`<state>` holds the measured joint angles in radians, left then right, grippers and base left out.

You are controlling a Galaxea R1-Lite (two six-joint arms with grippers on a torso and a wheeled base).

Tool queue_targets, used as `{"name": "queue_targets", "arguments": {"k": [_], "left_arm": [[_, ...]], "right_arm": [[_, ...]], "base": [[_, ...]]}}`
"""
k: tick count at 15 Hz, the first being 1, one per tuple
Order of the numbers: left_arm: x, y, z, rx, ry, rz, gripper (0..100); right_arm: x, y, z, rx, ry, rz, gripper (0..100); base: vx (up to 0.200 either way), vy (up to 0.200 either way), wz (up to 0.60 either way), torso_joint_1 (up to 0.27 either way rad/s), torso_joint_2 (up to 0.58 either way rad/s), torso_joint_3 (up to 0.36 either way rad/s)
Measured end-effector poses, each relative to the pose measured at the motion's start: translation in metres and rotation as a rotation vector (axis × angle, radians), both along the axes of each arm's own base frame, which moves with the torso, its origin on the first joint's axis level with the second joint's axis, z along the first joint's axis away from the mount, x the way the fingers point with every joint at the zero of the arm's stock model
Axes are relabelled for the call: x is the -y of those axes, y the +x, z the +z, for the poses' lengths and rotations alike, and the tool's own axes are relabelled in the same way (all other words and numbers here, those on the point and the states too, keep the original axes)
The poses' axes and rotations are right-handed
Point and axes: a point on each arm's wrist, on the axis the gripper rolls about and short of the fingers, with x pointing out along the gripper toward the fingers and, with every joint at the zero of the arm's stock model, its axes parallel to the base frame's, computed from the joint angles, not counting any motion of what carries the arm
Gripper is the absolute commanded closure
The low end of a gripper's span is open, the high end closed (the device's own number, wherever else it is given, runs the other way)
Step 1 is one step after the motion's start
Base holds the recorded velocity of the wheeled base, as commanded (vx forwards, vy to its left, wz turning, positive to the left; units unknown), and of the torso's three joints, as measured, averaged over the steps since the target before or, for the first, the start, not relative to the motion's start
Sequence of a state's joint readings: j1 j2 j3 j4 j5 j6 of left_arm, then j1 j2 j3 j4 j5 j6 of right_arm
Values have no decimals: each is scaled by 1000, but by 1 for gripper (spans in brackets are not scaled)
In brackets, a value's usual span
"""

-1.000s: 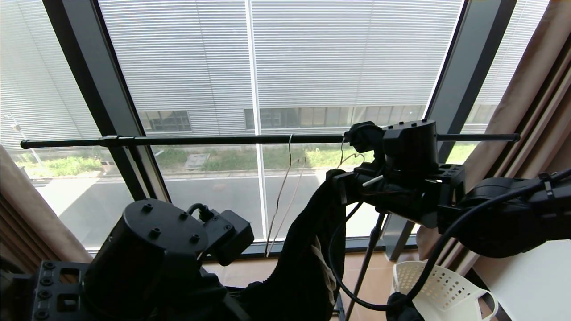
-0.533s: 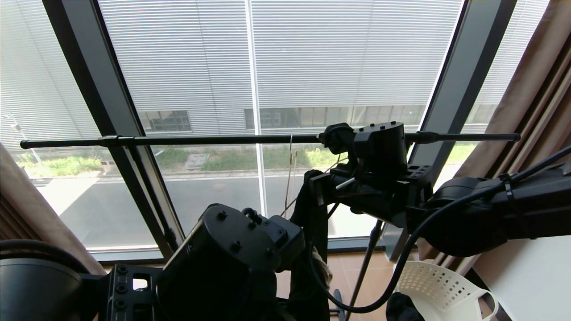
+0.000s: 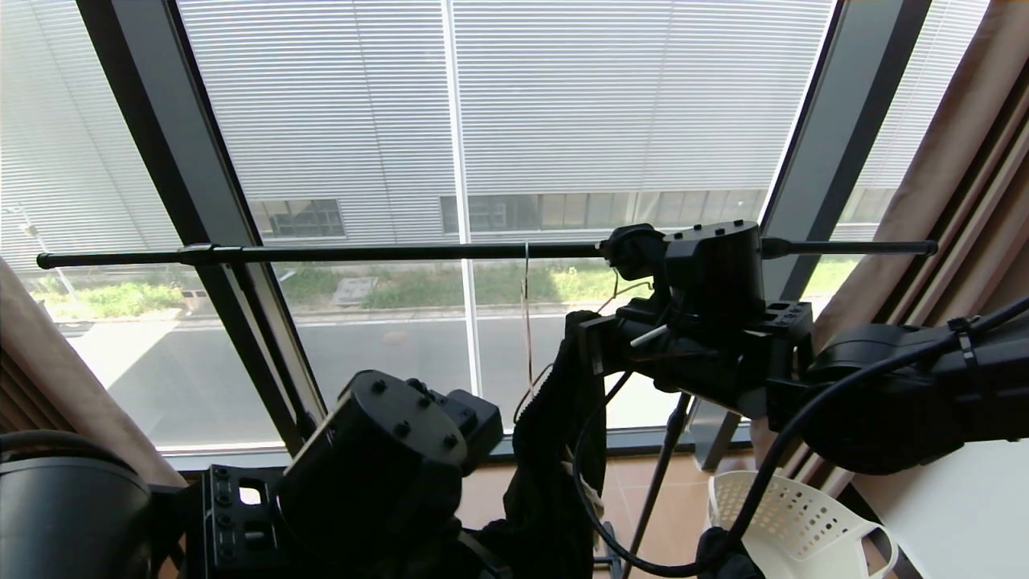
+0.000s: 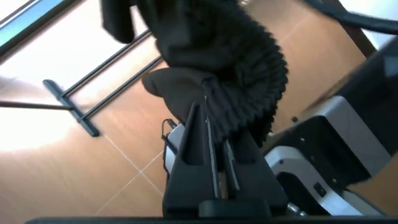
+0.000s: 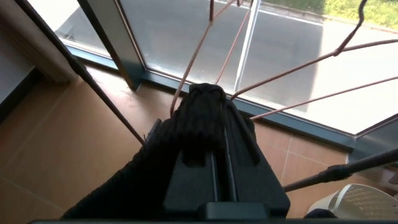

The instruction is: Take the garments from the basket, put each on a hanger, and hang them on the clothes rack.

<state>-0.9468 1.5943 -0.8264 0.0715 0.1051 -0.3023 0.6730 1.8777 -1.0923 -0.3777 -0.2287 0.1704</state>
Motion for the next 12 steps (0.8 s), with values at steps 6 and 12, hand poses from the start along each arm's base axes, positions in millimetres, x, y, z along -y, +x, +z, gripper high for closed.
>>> {"name": "queue_targets", "arguments": {"k": [6, 12], "left_arm": [[-41, 48, 13, 97, -49, 200, 100], [-23, 76, 25, 159, -61, 191, 100]], "right_arm": [[53, -44, -4, -47, -32, -49, 100], [85, -89, -23, -113, -68, -55, 100]], "base": [[0, 0, 0, 0, 0, 0], [0, 0, 0, 0, 0, 0]]}}
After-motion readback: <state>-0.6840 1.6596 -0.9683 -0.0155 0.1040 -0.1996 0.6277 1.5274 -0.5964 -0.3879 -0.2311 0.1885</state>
